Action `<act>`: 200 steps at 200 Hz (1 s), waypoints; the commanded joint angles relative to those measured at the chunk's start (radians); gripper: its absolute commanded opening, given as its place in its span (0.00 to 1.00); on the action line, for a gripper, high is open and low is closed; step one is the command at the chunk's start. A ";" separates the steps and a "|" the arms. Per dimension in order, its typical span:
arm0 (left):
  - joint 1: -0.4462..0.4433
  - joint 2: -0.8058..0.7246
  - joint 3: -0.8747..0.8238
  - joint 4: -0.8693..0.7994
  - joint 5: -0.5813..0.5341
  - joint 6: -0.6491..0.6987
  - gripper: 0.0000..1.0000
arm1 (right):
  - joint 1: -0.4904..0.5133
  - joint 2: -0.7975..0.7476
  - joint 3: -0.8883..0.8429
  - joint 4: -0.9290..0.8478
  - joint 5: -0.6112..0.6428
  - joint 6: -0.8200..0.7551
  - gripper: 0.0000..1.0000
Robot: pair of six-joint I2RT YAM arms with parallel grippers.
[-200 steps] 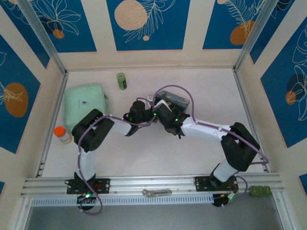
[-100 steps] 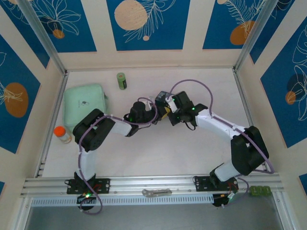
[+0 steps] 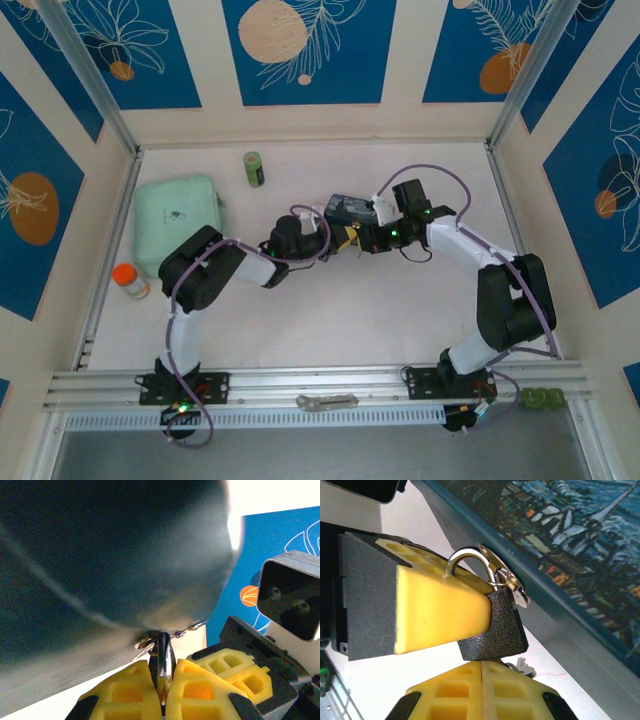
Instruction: Unlock the padlock with the key
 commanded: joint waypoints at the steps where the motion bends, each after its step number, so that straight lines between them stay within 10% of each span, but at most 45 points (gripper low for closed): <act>1: -0.024 -0.047 0.013 0.187 0.097 0.024 0.00 | 0.009 0.018 -0.008 0.009 -0.108 0.028 0.00; 27: -0.023 -0.063 -0.007 0.130 0.070 0.057 0.00 | 0.008 -0.038 -0.017 0.007 -0.033 0.044 0.01; 100: -0.014 -0.077 -0.037 -0.031 0.038 0.183 0.00 | -0.013 -0.295 -0.063 -0.006 0.177 0.155 0.52; 200: -0.014 -0.100 -0.078 -0.346 -0.090 0.395 0.00 | -0.050 -0.370 -0.171 0.093 0.340 0.357 0.59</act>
